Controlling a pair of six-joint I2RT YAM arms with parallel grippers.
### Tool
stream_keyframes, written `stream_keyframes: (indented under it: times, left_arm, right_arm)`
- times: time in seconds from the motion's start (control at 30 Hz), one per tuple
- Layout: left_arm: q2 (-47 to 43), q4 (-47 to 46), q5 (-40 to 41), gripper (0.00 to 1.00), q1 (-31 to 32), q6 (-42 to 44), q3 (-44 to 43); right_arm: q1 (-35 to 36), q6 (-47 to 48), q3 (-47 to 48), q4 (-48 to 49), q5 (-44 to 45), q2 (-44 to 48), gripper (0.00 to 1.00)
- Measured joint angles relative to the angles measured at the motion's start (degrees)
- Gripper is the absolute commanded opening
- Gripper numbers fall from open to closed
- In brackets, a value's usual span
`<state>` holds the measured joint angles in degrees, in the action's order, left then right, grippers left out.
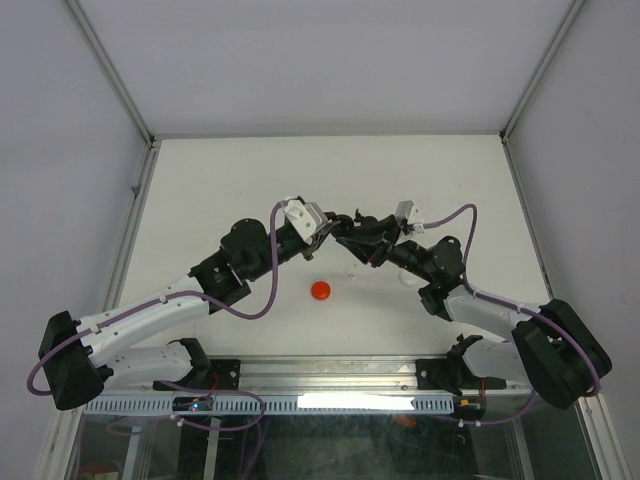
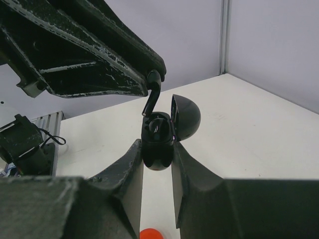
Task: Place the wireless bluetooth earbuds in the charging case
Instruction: Place the earbud in the charging case.
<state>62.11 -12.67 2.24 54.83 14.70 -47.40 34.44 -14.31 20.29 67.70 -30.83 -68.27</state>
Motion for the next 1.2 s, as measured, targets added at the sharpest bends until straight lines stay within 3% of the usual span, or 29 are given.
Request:
stream_keyframes:
  times: [1.2]
  left_arm:
    - [-0.2, -0.5, -0.6, 0.06, 1.4, 5.9, 0.6]
  right_arm:
    - [0.0, -1.3, 0.0, 2.0, -1.0, 0.0, 0.00]
